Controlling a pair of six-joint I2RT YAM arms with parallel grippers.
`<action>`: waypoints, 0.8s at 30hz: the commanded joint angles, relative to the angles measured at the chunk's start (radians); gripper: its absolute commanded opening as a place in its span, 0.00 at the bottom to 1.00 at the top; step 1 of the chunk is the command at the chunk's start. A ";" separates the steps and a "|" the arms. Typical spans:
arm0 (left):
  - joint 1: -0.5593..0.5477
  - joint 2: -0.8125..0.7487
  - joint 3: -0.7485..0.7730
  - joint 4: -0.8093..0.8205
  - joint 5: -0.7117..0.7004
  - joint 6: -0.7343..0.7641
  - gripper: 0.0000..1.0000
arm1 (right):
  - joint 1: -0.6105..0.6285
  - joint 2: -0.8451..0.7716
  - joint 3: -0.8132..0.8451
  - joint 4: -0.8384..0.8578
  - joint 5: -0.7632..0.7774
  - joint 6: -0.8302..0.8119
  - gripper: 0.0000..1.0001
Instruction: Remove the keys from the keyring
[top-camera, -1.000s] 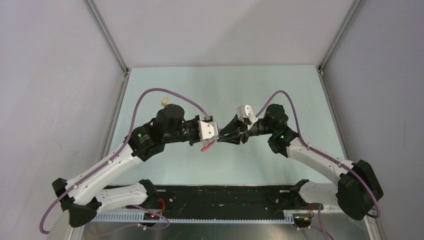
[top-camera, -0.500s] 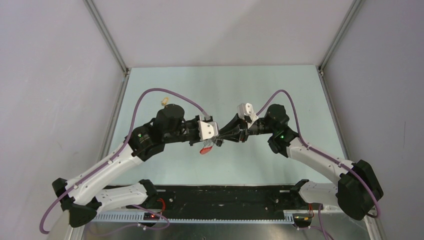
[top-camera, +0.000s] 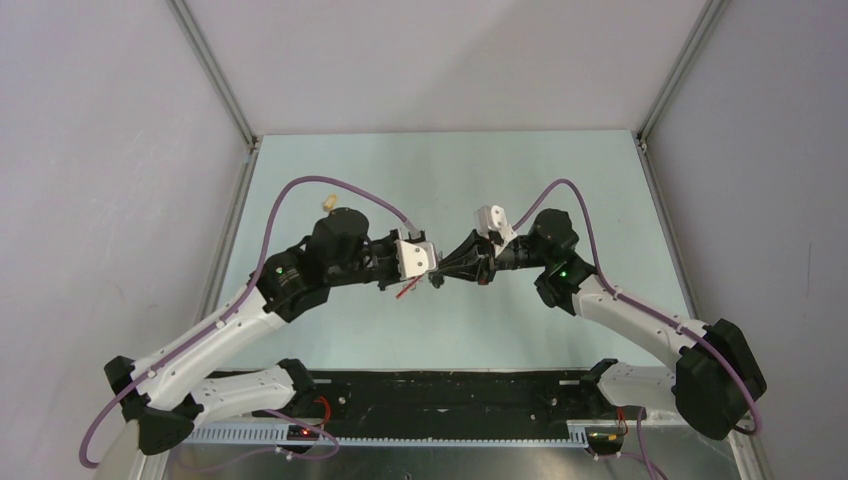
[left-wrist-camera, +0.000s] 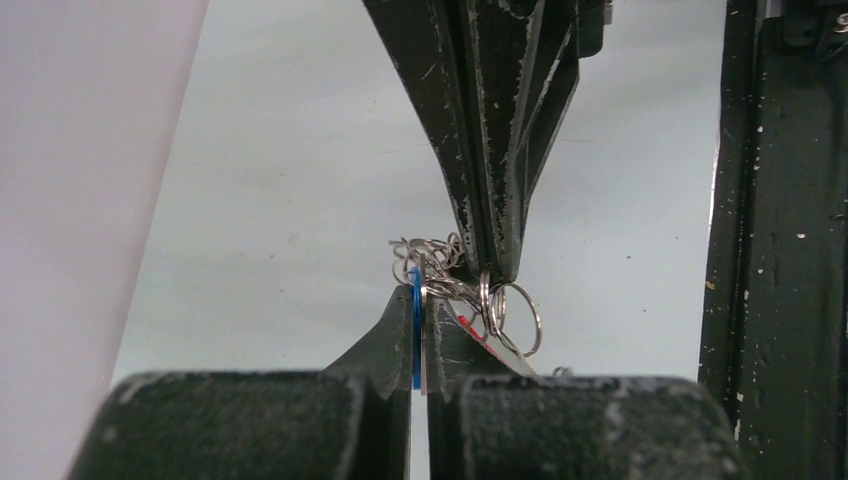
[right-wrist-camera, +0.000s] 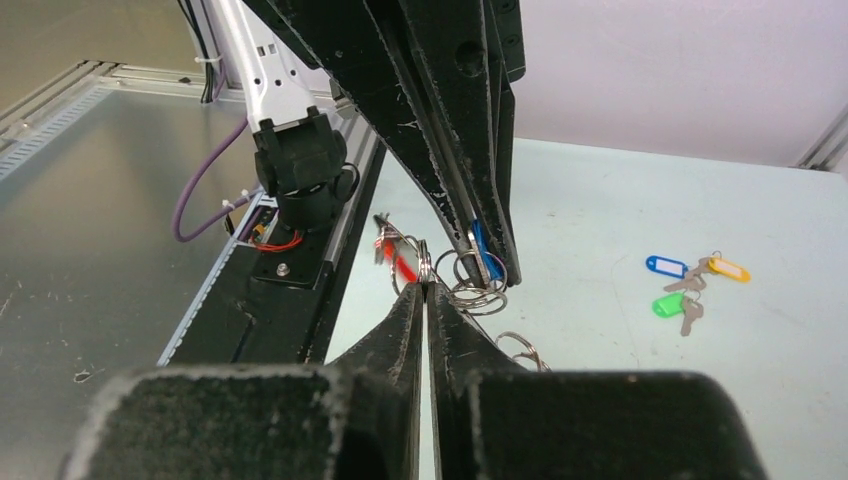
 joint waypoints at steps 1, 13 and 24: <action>0.003 0.005 0.014 0.059 -0.047 -0.013 0.00 | 0.001 -0.020 0.042 0.017 -0.006 -0.003 0.04; 0.013 0.034 0.029 0.059 -0.125 -0.039 0.00 | 0.028 -0.031 0.043 -0.001 -0.080 -0.051 0.19; 0.016 0.010 0.020 0.066 -0.080 -0.030 0.00 | 0.026 -0.057 0.042 -0.093 -0.099 -0.138 0.43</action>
